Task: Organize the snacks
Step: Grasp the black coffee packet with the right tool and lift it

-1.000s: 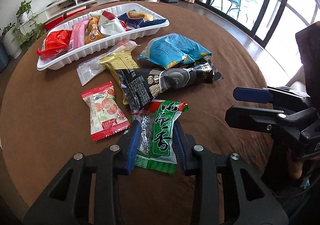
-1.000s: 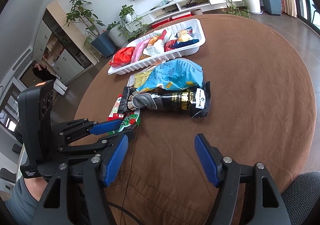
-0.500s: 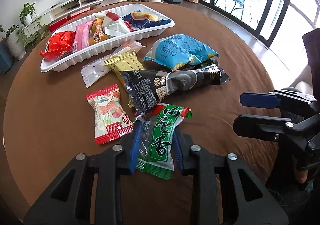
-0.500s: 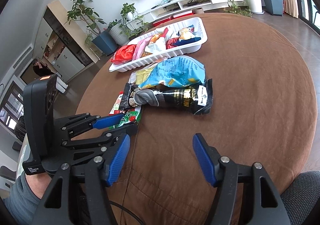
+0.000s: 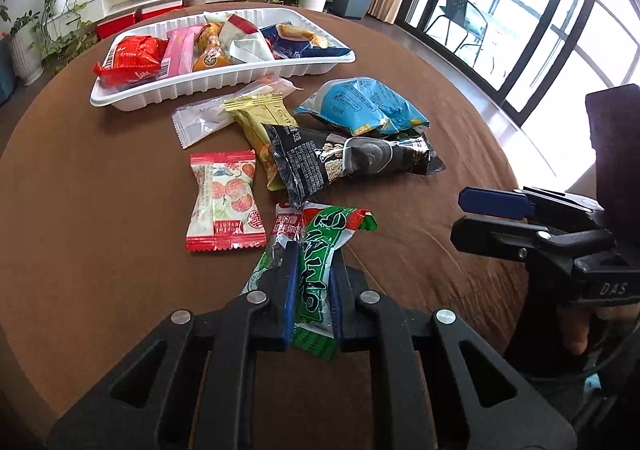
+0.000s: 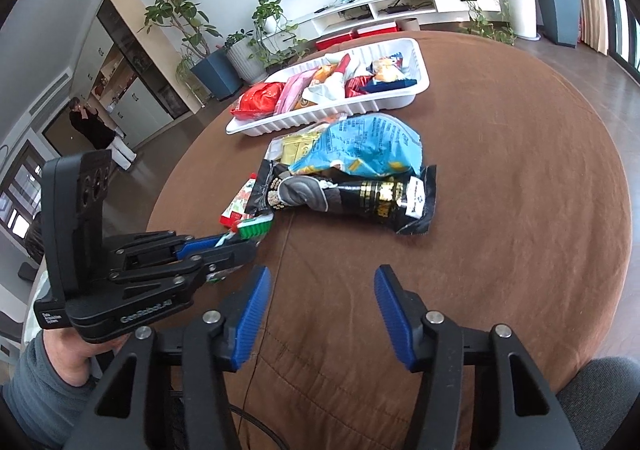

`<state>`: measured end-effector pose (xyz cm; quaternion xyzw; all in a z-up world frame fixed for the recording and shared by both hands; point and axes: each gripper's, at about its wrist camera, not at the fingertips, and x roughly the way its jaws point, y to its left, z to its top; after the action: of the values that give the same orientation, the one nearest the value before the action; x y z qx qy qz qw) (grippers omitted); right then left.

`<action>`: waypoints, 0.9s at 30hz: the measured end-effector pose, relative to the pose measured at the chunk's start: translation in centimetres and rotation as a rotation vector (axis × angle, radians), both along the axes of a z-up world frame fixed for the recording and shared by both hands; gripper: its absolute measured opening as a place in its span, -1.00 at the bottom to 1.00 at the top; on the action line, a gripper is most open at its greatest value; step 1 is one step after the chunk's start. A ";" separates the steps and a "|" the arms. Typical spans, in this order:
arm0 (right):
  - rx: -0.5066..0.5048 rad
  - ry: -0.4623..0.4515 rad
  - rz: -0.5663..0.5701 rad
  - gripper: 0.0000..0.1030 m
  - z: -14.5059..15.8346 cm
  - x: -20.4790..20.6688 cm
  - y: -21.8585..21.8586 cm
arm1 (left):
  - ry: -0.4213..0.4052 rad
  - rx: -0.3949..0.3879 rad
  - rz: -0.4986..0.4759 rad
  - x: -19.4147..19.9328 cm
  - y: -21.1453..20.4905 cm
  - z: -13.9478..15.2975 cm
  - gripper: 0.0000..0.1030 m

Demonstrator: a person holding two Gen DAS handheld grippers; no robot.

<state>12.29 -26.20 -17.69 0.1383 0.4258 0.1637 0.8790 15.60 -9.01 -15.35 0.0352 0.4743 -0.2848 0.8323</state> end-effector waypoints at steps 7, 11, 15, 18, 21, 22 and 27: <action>-0.149 -0.070 0.156 0.13 2.3 2.3 1.1 | 0.038 -0.086 0.032 -1.7 2.1 0.4 -0.79; -0.239 -0.075 0.306 0.13 2.5 4.1 2.7 | 0.046 -0.120 0.032 -2.4 2.6 0.9 -0.79; -0.348 -0.059 0.412 0.13 2.1 5.8 4.1 | 0.060 -0.150 0.050 -2.8 3.5 0.8 -0.79; -0.390 -0.046 0.427 0.13 1.7 7.0 4.3 | 0.067 -0.170 0.067 -2.8 4.2 0.8 -0.79; -0.430 -0.003 0.456 0.13 1.1 8.1 4.7 | 0.072 -0.183 0.073 -2.8 4.7 0.8 -0.79; -0.453 0.003 0.465 0.13 0.8 8.3 5.0 | 0.071 -0.184 0.073 -2.8 4.7 0.8 -0.79; -0.502 0.051 0.521 0.13 -0.4 8.7 6.3 | 0.080 -0.195 0.074 -2.7 4.9 0.5 -0.79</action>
<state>21.01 -19.86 -18.07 -0.1910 0.4956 0.2689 0.8035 12.88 -4.14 -14.81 -0.0748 0.4782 -0.3000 0.8220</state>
